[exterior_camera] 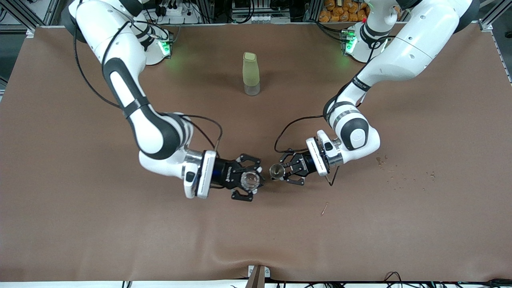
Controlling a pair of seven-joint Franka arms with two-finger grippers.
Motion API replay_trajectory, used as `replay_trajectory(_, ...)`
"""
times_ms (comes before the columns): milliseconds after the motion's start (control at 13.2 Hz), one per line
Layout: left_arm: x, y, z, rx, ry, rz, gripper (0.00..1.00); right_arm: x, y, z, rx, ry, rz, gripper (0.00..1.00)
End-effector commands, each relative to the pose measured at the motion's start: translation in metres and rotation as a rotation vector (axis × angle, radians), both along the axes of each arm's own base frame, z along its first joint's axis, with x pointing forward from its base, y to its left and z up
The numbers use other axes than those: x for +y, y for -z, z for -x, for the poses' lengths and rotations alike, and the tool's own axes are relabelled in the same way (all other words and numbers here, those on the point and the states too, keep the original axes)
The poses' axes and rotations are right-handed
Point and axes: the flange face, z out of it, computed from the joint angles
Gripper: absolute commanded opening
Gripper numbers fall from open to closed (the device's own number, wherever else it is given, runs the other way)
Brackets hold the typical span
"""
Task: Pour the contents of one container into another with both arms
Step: 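Lift the beaker with the right gripper while the left gripper lifts the jigger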
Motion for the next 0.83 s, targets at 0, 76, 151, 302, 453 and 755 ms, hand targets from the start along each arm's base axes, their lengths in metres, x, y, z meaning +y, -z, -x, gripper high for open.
replay_trajectory(0, -0.008, -0.003, -0.004, 0.012, -0.03, 0.014, 0.0, 0.022, -0.013, 0.021, 0.109, 0.031, -0.032, 0.0)
replay_trajectory(76, -0.008, -0.003, -0.004, 0.013, -0.03, 0.014, 0.0, 0.031, -0.016, 0.027, 0.15, 0.041, -0.038, 0.0)
replay_trajectory(151, -0.008, -0.002, -0.004, 0.013, -0.029, 0.013, 0.0, 0.04, -0.019, 0.036, 0.198, 0.045, -0.047, 0.0)
replay_trajectory(302, -0.008, -0.001, -0.004, 0.012, -0.03, 0.012, 0.0, 0.051, -0.031, 0.051, 0.269, 0.048, -0.061, 0.0)
replay_trajectory(453, -0.008, -0.001, -0.004, 0.01, -0.03, 0.011, 0.0, 0.048, -0.04, 0.066, 0.334, 0.04, -0.05, 0.0)
replay_trajectory(755, -0.007, 0.0, -0.004, 0.006, -0.03, 0.008, 0.0, 0.046, -0.044, 0.085, 0.422, 0.023, -0.04, 0.0)
